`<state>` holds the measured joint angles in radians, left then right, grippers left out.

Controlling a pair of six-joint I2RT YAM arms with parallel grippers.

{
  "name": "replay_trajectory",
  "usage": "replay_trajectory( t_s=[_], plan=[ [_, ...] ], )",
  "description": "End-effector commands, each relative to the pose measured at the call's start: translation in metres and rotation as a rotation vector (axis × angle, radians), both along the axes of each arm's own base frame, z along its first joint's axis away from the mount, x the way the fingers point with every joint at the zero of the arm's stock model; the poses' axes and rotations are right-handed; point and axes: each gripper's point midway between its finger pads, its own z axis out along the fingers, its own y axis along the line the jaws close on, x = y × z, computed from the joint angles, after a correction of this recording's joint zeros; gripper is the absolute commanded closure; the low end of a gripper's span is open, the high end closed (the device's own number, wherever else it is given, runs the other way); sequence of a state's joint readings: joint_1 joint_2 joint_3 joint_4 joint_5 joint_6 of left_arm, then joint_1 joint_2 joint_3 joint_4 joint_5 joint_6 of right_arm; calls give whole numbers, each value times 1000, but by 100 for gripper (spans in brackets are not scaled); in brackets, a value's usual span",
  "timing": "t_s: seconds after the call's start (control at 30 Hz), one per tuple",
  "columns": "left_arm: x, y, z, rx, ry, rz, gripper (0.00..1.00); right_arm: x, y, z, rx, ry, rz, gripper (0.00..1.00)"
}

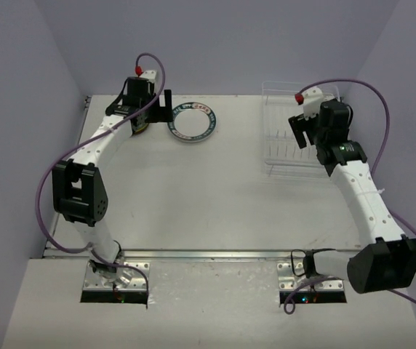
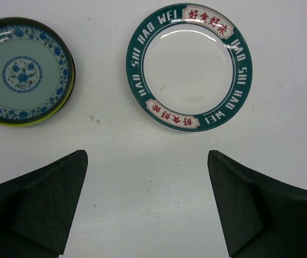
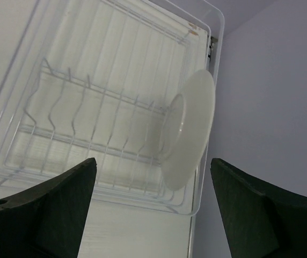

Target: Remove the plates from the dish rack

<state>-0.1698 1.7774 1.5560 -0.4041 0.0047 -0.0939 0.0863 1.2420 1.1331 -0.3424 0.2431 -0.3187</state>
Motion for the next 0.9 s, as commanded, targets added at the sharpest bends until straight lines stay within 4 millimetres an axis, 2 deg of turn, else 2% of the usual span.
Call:
replay_trajectory(
  t_s=[0.0, 0.1, 0.2, 0.4, 0.77, 0.87],
  plan=[
    [-12, -11, 46, -4, -149, -64, 8, 12, -33, 18, 223, -20, -122, 17],
    [-24, -17, 50, -10, -155, -87, 8, 22, -57, 7, 277, 20, -188, 20],
    [-31, -21, 46, -16, -147, -99, 8, 31, -75, 5, 302, 31, -223, 21],
    [-36, -26, 47, -33, -146, -110, 8, 46, -90, -23, 268, 107, -227, 23],
    [-39, -30, 43, -51, -132, -121, 8, 62, -109, -77, 238, 262, -205, 41],
    [-39, -30, 43, -46, -132, -123, 8, 64, -106, -89, 261, 307, -156, 45]
  ],
)
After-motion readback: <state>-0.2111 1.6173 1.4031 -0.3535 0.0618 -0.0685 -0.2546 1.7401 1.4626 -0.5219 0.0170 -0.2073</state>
